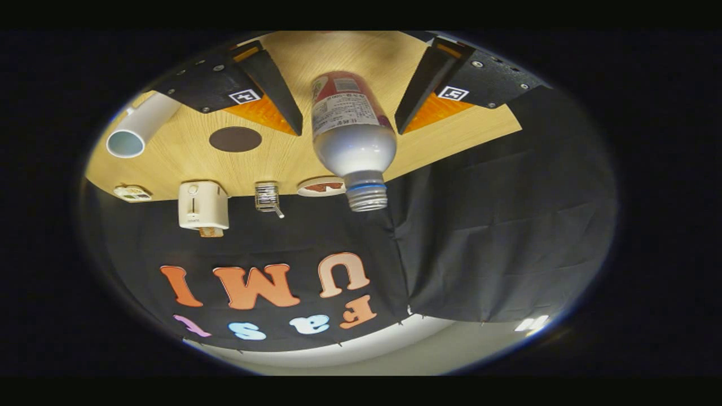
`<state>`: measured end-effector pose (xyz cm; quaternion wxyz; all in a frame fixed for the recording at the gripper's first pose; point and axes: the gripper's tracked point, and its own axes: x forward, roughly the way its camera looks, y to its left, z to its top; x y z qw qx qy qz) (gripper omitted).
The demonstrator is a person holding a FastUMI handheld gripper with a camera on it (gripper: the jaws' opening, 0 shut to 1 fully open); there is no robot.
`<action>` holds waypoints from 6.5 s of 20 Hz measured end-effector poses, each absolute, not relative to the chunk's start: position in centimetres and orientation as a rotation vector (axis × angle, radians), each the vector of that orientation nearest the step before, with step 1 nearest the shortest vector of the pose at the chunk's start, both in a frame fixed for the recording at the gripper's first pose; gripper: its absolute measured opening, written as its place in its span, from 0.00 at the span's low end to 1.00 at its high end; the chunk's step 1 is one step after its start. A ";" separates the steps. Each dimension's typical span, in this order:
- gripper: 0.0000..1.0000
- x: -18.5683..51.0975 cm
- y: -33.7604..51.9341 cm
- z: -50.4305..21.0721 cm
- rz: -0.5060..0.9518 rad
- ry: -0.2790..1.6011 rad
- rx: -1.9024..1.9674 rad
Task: Take the bottle from table, then pour the juice into the cup, finally place the bottle on the coaster
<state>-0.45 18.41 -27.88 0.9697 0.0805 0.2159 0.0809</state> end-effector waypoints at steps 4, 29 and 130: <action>0.98 -0.8 18.7 -29.8 0.131 0.502 0.212; 0.80 -1.4 11.7 -26.2 -0.027 0.435 1.110; 0.77 -0.2 5.8 -15.7 0.011 0.145 2.256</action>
